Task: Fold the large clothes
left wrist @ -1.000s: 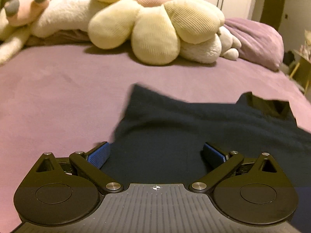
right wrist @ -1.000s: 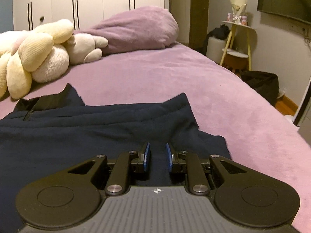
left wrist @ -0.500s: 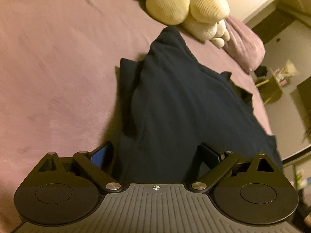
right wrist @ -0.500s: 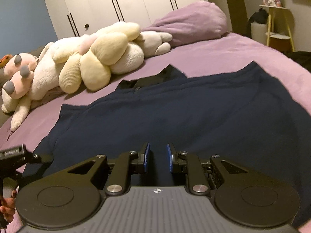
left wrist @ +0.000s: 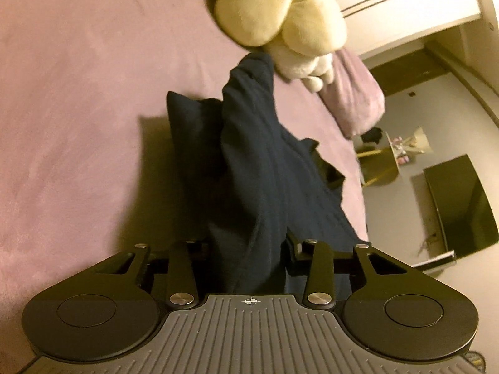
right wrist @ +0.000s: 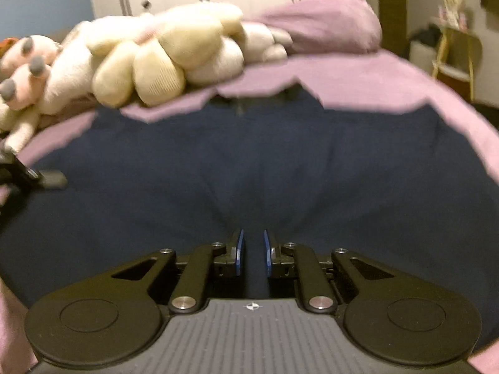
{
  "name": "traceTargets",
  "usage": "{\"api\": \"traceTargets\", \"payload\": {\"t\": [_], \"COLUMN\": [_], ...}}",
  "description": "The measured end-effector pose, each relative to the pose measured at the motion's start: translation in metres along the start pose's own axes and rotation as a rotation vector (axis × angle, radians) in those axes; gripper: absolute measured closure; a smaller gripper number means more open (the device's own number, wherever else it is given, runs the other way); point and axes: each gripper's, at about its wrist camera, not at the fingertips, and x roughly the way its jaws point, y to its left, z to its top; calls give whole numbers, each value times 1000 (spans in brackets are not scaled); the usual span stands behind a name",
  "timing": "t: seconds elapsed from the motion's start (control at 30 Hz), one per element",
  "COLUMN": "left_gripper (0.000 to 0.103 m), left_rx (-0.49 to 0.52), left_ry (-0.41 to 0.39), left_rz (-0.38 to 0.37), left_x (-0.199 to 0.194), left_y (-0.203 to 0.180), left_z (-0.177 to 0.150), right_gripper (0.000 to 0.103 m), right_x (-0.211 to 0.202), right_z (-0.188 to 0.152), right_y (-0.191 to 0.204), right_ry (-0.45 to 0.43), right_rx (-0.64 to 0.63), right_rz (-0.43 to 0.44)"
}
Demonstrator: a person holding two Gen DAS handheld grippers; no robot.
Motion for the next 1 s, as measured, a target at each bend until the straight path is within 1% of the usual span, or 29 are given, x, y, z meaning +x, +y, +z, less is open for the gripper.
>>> {"api": "traceTargets", "payload": {"t": [0.07, 0.17, 0.23, 0.3, 0.37, 0.43, 0.47, 0.53, 0.6, 0.67, 0.77, 0.83, 0.9, 1.0], "left_gripper": [61, 63, 63, 63, 63, 64, 64, 65, 65, 64, 64, 64, 64, 64], "left_rx": [24, 41, 61, 96, 116, 115, 116, 130, 123, 137, 167, 193, 227, 243], "left_ry": [-1, -5, -6, -7, -4, 12, 14, 17, 28, 36, 54, 70, 83, 128], "left_rz": [-3, -20, -22, -6, 3, -17, -22, -36, -54, -60, -80, -94, -100, -121], "left_x": [-1, -5, -7, -8, -8, -7, -7, -9, -10, -9, 3, 18, 35, 70], "left_y": [-10, -23, -33, -42, -51, -57, -61, -77, -92, -115, -158, -186, -211, -238], "left_z": [-1, -1, 0, 0, -2, -3, -4, -5, -5, -9, -21, -35, -52, -81], "right_gripper": [90, 92, 92, 92, 92, 92, 92, 93, 93, 93, 93, 93, 93, 93], "right_x": [5, 0, -10, -12, -1, 6, 7, 7, 5, -2, -21, -37, -54, -76], "right_z": [-3, 8, 9, 1, -11, -10, -5, 4, 8, 8, 4, 1, -2, -11], "right_y": [2, 4, 3, 7, 7, 6, 2, -8, -23, -39, -65, -81, -99, -130], "right_ry": [-1, 35, 11, -28, -1, 1, 19, 49, 58, 54, 17, -15, -48, -91], "right_rx": [-16, -3, 21, 0, 10, -9, 17, 69, 132, 217, 335, 377, 401, 439], "right_rz": [-9, -17, 2, -7, 10, 21, 36, 88, 150, 202, 239, 248, 238, 193]}}
